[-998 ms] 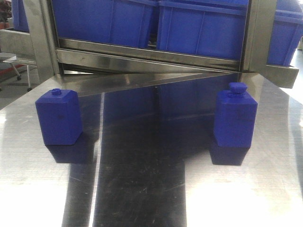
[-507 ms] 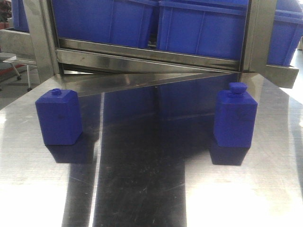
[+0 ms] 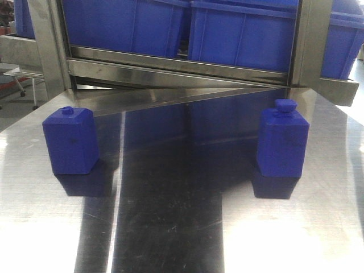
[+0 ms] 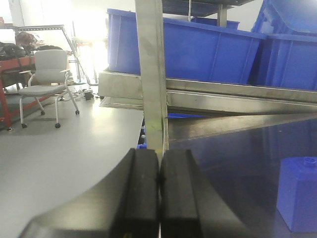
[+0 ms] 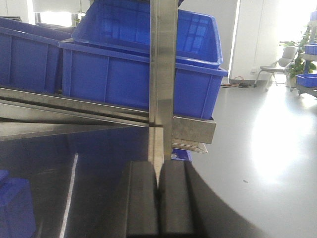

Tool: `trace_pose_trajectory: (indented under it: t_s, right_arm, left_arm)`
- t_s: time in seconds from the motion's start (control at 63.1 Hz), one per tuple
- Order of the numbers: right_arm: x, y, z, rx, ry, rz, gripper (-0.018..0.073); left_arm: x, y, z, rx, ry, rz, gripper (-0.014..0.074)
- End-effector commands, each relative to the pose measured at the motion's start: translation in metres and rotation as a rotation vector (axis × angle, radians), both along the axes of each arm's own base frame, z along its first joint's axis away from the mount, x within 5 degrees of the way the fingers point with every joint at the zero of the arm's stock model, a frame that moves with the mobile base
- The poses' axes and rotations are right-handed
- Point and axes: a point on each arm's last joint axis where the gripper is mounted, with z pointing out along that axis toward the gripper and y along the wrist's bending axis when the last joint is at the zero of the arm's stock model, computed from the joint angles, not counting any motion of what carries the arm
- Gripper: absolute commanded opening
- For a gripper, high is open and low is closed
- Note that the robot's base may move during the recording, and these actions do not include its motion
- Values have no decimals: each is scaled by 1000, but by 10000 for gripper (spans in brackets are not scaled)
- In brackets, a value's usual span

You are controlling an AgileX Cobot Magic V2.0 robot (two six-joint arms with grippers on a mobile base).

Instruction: Pick and sort blue part to right shelf

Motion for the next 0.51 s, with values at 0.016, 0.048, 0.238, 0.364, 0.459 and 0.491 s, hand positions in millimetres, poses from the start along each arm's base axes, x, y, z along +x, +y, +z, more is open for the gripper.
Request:
trace_pose_trajectory:
  t_s: [0.016, 0.048, 0.238, 0.364, 0.459, 0.491]
  right_arm:
    - [-5, 0, 18, -11, -143, -4, 58]
    - [-5, 0, 18, -11, -140, -4, 58]
    - [-5, 0, 16, -10, -117, -4, 58]
    - [-5, 0, 16, -10, -127, -4, 58]
    - [-6, 0, 20, -11, -145, -4, 58]
    - [-6, 0, 22, -11, -148, -4, 58]
  left_arm:
    - [-2, 0, 2, -23, -83, -7, 134]
    - [-2, 0, 2, -23, -83, -7, 134]
    - [-2, 0, 2, -23, -83, -7, 134]
    - [-2, 0, 2, -23, -83, -7, 134]
    - [-2, 0, 2, -23, -83, -7, 134]
    - [-2, 0, 2, -23, -83, -7, 134]
